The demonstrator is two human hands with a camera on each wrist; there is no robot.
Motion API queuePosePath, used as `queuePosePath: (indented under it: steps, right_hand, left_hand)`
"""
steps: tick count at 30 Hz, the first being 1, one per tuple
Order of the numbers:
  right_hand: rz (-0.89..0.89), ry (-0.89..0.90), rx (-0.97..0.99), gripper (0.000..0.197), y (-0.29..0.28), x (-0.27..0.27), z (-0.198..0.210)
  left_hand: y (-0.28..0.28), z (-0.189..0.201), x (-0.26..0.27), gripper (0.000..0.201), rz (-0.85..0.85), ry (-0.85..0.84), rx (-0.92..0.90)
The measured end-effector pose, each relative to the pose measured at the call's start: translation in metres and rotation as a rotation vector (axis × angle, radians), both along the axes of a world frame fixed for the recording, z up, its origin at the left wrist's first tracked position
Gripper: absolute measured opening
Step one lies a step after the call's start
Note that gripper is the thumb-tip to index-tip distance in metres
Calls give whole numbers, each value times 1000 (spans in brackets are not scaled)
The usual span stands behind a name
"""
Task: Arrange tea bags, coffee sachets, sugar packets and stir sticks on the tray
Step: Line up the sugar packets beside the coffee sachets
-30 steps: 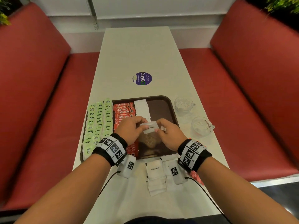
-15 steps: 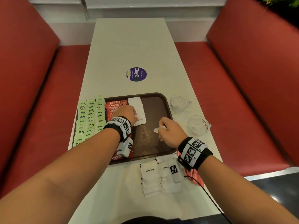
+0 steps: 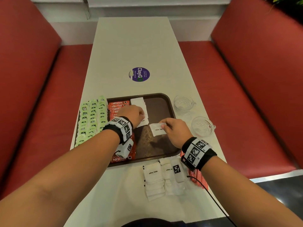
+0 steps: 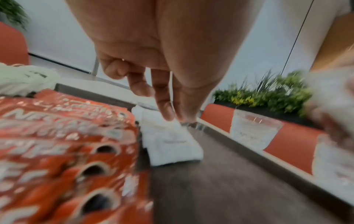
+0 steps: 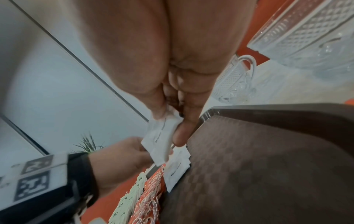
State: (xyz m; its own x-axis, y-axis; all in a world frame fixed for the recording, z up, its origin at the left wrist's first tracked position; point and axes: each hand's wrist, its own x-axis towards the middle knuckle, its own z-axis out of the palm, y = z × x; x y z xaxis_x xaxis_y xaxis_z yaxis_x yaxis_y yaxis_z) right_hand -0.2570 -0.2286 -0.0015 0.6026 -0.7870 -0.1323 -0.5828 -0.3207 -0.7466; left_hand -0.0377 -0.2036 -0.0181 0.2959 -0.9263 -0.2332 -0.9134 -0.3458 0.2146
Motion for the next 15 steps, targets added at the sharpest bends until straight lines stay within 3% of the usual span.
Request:
queuePosePath:
  steps: [3,5,9,15]
  right_hand:
    - [-30,-27,-9,14,0,2,-4]
    - [-33,-46,-16,10,0,2,-5]
    - [-21,-74,21,10,-1,1,-7]
    - [62,73,102,31,1,-13,-9]
  left_hand:
    - [13,17,-13,35,-50,339,-181]
    - [22,29,-22,34,-141,469,-203]
    - [28,30,-27,13,-237,365,-199]
    - [19,21,4,6,14,288,-214]
